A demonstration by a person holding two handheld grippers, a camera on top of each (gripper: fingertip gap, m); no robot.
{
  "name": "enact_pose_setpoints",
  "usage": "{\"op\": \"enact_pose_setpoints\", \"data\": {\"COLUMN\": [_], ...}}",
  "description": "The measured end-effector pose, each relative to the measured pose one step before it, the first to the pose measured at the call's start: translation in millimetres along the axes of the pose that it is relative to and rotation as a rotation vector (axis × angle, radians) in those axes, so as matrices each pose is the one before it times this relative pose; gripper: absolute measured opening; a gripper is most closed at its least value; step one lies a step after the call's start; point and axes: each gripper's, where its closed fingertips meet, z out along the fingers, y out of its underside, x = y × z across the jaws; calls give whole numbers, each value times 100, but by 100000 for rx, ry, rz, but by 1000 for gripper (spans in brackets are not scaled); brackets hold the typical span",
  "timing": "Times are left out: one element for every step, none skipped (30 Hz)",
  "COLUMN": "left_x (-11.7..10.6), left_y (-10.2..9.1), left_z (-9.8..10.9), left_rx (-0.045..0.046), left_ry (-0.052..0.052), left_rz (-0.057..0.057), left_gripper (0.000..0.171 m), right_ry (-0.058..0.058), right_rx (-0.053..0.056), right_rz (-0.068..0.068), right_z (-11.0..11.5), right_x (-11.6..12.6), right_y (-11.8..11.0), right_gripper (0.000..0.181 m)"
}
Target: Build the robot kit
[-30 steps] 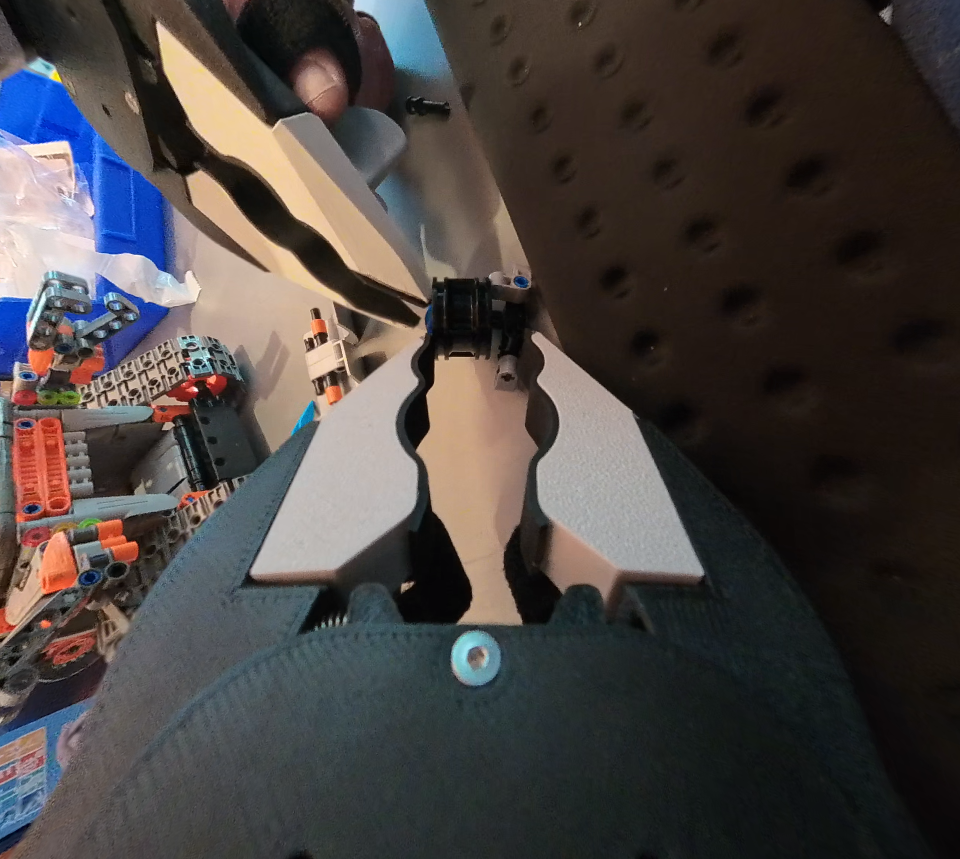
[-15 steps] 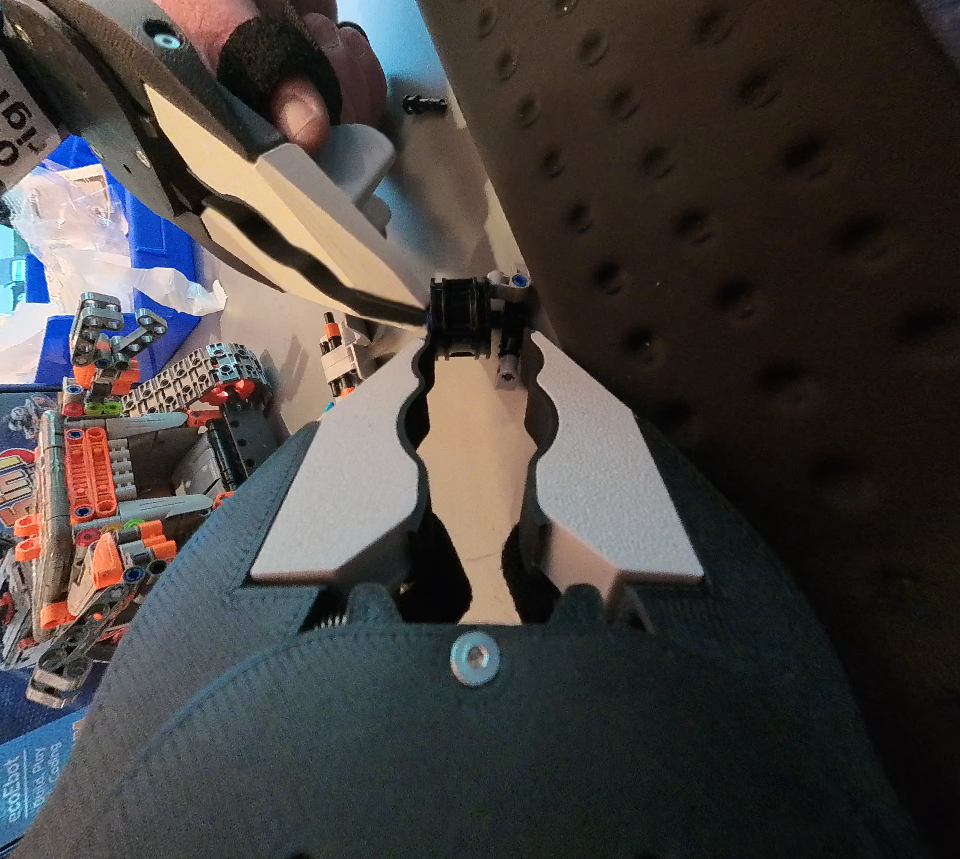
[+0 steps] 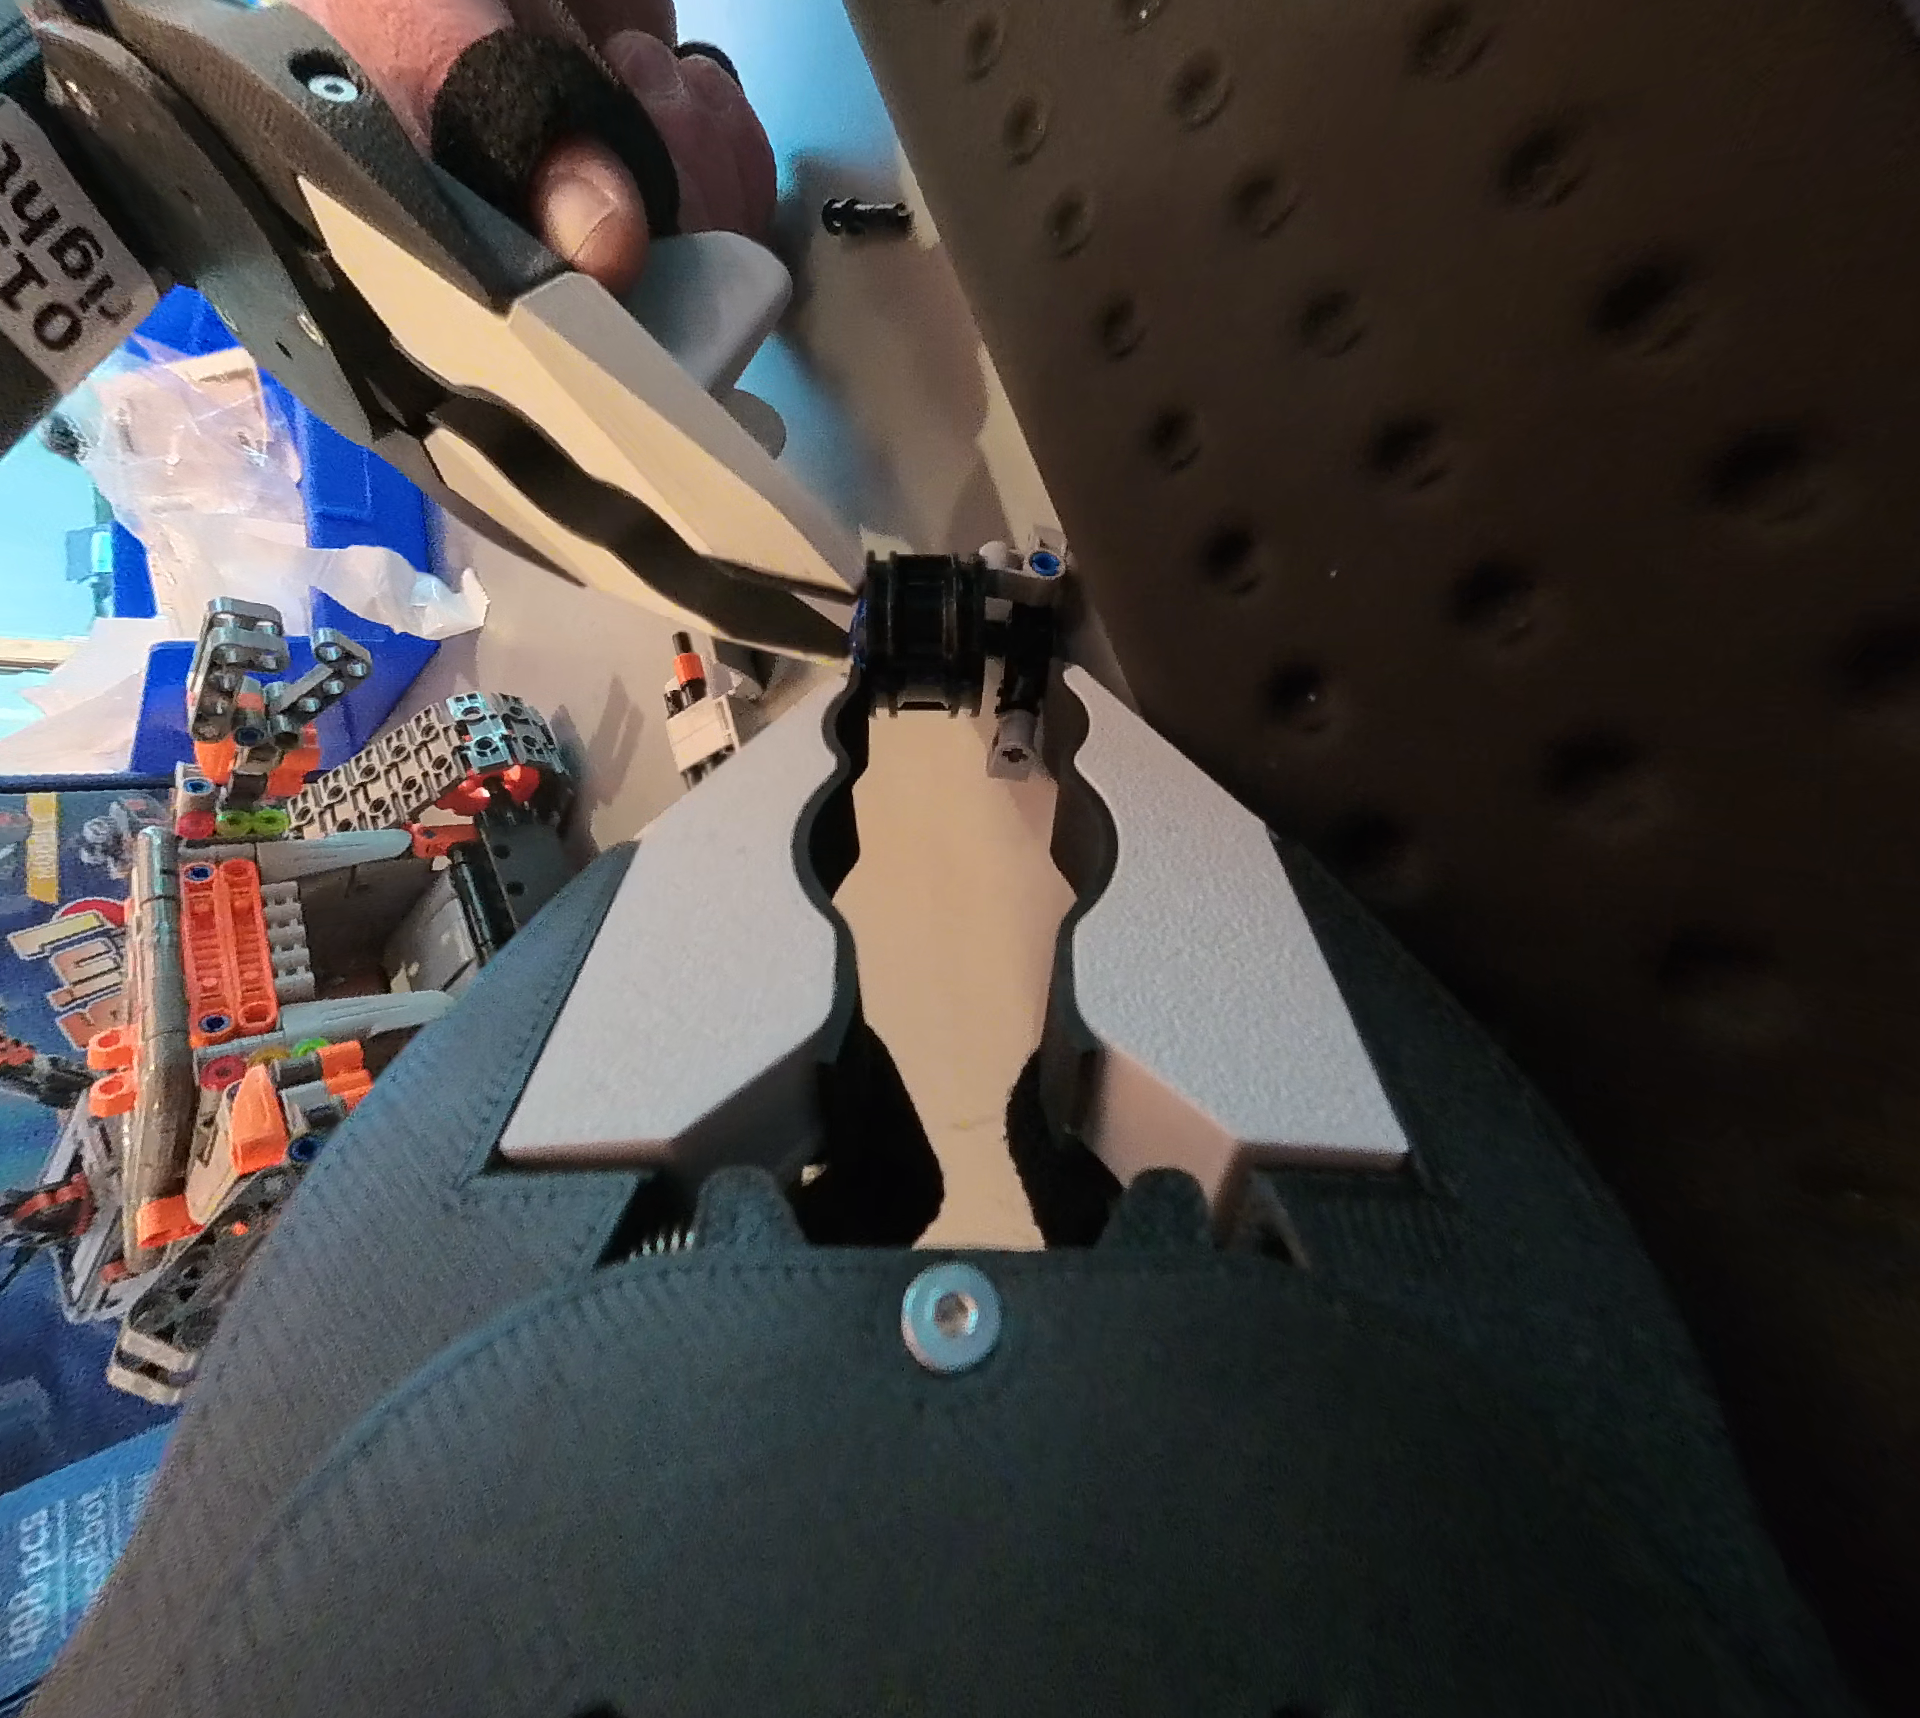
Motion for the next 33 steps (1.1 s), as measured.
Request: {"op": "enact_pose_setpoints", "data": {"left_x": [-52, 38, -17, -36, -4, -3, 42, 8, 1, 5, -9, -7, -3, -24, -27, -6, 4, -6, 26, -48, -9, 32, 4, -22, -25, -15, -21, -9, -11, -13, 14, 6, -73], "left_y": [-12, -4, 5, 31, -5, 17, 12, 0, 37, -3, 4, 24, 26, 7, 24, 26, 15, 16, 65, 55, 30, -5, -9, 21, 34, 5, 11, 14, 18, 12, -19, 0, 50], "left_z": [9, 25, -3, -13, -1, 6, 8, 20, 11, 10, 24, 15, -1, 0, 20, 12, 6, 2, 10, 15, -5, 7, -2, -6, -1, -6, 17, 12, -2, -11, -7, 1, 17], "left_rx": [-152, -313, -298, -321, -229, -301, 136, 548, -53, -132, 187, 147, 121, 27, 80, 232, 288, 108, 73, 421, 456, 90, 102, 243, 156, 49, 167, 486, 323, 70, 427, 562, 3], "left_ry": [-444, -120, -609, -652, -403, -154, 452, 547, 395, 180, 113, 319, -30, -102, -2, 287, 314, 65, 493, 211, 431, 337, 179, 356, 241, 165, 244, 593, 594, 207, 491, 1052, 646], "left_rz": [730, 1121, 993, 867, 779, 607, -330, -1032, -480, -222, -674, -752, -29, -143, -316, -631, -584, -188, -781, -1273, -490, -302, -71, -765, -672, -361, -555, -1077, -1088, -345, -780, -1977, -1818], "left_gripper": [31, 31, 31, 31, 31, 31, 31, 31, 31, 31, 31, 31, 31, 31, 31, 31, 31, 31, 31, 31, 32, 31, 31, 31, 32, 31, 32, 32, 32, 32, 32, 32, 32], "right_ry": [-604, -903, -126, -70, -138, -190, 8, 45, -34, -203, 76, 120, 89, -32, -232, -85, -83, -425, -705, -1625, -180, 225, -216, -50, 262, 81, 147, 273, 279, 168, 69, -83, -221], "right_rx": [-410, -516, -338, -222, -374, -238, -210, -63, 299, 333, 212, 189, 124, 220, 228, 74, 45, 378, 1291, 1875, 44, -321, -93, 7, 46, 55, 45, -4, -45, -3, -70, -44, 187], "right_rz": [-397, -42, -6, 128, 73, 256, -139, -337, 64, 144, -212, 193, 125, 244, 528, 292, 81, 391, 502, 346, 399, -372, 35, 282, 44, 137, 365, 270, 279, 150, -242, -134, 373], "right_z": [125, 153, 61, 6, 7, 26, 52, 22, 8, 6, -34, -5, 7, -25, -34, -20, -11, -55, -141, -168, -16, 44, 12, -11, -3, -15, -8, -1, -8, -6, -2, 3, -9], "right_x": [-83, -128, -4, 18, -21, -6, -15, 8, 15, -12, 3, 25, 26, 18, 28, 29, 0, -9, -19, -155, 16, 6, -19, 31, 50, 24, 53, 55, 61, 41, -18, -19, 9], "right_y": [2, 33, -5, -26, 13, -11, 3, -6, -8, 17, 6, -17, -19, -19, -16, -12, -10, -31, -149, -224, 21, 18, 5, 2, -16, 0, -4, 0, 18, 10, 15, 16, -24], "right_gripper": [13, 12, 12, 12, 12, 12, 12, 12, 11, 11, 11, 11, 11, 11, 10, 10, 10, 8, 4, 0, 0, 0, 0, 0, 0, 0, 0, 0, 0, 0, 0, 0, 0]}}
